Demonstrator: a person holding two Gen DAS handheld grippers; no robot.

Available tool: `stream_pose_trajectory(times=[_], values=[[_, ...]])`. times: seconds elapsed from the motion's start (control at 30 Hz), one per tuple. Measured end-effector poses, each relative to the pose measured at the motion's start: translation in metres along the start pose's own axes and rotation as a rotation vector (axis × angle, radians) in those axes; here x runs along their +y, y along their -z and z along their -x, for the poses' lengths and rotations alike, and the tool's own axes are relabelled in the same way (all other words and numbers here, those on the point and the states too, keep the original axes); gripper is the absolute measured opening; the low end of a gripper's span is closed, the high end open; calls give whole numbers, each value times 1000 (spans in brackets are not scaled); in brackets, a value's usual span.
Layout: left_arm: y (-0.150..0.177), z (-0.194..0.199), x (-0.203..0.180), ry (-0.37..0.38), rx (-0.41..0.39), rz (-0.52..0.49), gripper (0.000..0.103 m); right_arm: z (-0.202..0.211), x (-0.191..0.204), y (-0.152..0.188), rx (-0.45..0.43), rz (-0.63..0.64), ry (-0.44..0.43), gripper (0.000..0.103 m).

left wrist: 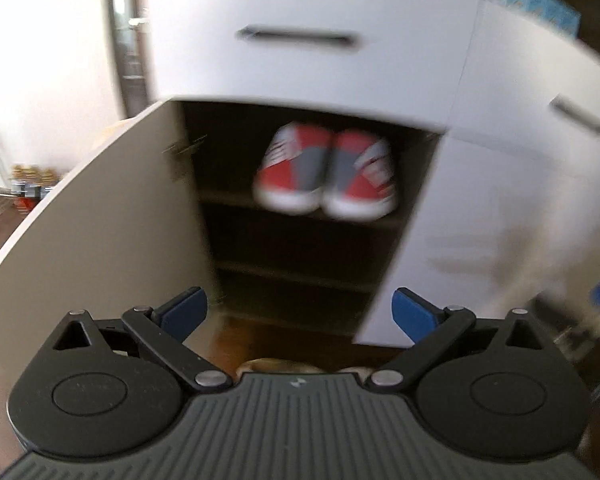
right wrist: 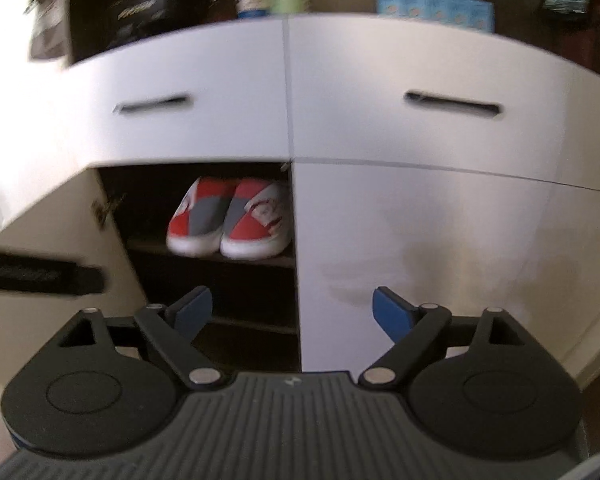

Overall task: Organize scattered shoes
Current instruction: 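Withdraw both grippers from the cabinet toward the beige slippers, then grasp the beige quilted slippers together with the right gripper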

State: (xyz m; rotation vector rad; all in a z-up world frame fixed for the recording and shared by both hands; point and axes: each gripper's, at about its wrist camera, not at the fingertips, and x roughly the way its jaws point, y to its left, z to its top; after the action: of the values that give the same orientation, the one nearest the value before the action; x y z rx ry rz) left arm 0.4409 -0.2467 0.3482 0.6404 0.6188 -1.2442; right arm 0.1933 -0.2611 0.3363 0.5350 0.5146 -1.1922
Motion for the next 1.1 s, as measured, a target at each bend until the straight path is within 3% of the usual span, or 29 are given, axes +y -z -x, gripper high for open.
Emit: stream_pose_trajectory(times=[0.07,0.13,0.33,0.37,0.57,0.8,0.93,1.1], values=[[39,-9,12,-77,58,13,100,-15,-1,28,66,82,-61,90],[103,-20,25,-153,175,91,100,-30,-3,56,131,164,-123,90],[263,-26,24,-234,446,421,99,-70,-4,137,317,396,-295,88],[280,-27,22,-243,465,452,99,-74,4,164,355,462,-339,88],[370,-49,22,-269,528,567,99,-85,52,268,449,704,-514,86],[465,-118,39,-241,594,619,98,-119,127,419,500,1030,-690,85],[508,-147,47,-254,591,681,98,-142,156,485,482,1082,-742,83],[555,-181,53,-273,603,755,98,-180,186,545,515,1082,-712,76]])
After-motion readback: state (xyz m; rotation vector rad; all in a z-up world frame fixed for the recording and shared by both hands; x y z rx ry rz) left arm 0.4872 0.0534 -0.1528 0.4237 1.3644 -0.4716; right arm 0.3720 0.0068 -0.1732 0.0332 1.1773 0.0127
